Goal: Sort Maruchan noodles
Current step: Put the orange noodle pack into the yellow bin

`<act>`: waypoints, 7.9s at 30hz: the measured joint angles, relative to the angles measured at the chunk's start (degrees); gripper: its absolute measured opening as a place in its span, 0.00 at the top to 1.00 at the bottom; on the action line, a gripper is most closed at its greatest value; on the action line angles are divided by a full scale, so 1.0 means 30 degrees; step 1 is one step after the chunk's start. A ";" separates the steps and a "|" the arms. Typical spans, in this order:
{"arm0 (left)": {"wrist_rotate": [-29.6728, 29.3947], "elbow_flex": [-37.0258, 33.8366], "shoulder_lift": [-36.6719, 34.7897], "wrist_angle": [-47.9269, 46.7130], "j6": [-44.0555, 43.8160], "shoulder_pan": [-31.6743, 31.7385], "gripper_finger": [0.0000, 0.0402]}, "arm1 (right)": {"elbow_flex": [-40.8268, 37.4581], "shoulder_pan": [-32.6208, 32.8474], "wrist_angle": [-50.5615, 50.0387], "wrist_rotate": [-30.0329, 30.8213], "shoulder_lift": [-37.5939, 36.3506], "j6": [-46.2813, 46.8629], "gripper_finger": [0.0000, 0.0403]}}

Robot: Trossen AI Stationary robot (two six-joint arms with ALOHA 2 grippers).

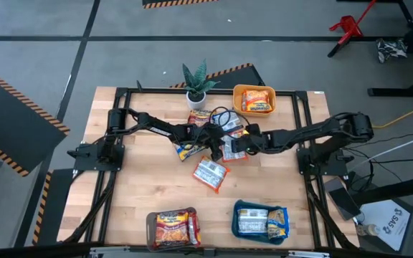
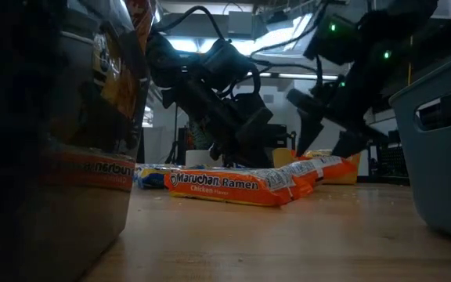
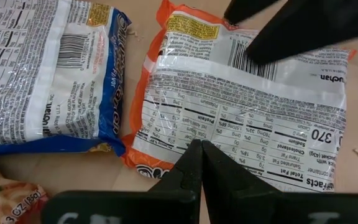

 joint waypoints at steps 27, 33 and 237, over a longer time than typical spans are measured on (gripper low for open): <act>-0.0068 0.0000 -0.0036 -0.0230 0.0166 0.0000 1.00 | -0.1523 -0.0304 0.5062 -0.1640 0.0886 -0.1440 0.44; -0.0054 -0.0022 -0.0036 -0.0175 0.0160 0.0000 1.00 | -0.1516 -0.0557 0.5888 -0.2839 0.1102 -0.1518 0.41; -0.0739 -0.0138 -0.9056 -1.0002 0.3191 -0.1035 1.00 | 0.4502 -1.1269 -0.9867 -0.3194 -0.0929 -2.8128 0.99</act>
